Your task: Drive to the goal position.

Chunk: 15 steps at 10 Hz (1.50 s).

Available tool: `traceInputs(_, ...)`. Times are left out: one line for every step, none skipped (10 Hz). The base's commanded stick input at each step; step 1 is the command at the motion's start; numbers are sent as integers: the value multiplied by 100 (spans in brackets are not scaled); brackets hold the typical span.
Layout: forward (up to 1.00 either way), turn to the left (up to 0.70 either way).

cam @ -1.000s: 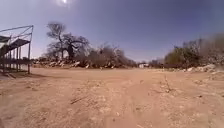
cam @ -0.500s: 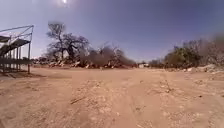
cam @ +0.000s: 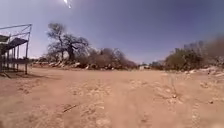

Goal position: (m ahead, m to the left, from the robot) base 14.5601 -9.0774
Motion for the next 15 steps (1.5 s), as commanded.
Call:
traceInputs(85,0)
traceInputs(85,0)
traceInputs(28,0)
traceInputs(9,0)
traceInputs(20,0)
traceInputs(61,0)
traceInputs(85,0)
traceInputs(85,0)
traceInputs(85,0)
traceInputs(85,0)
traceInputs(85,0)
traceInputs(85,0)
traceInputs(85,0)
traceInputs(85,0)
traceInputs(85,0)
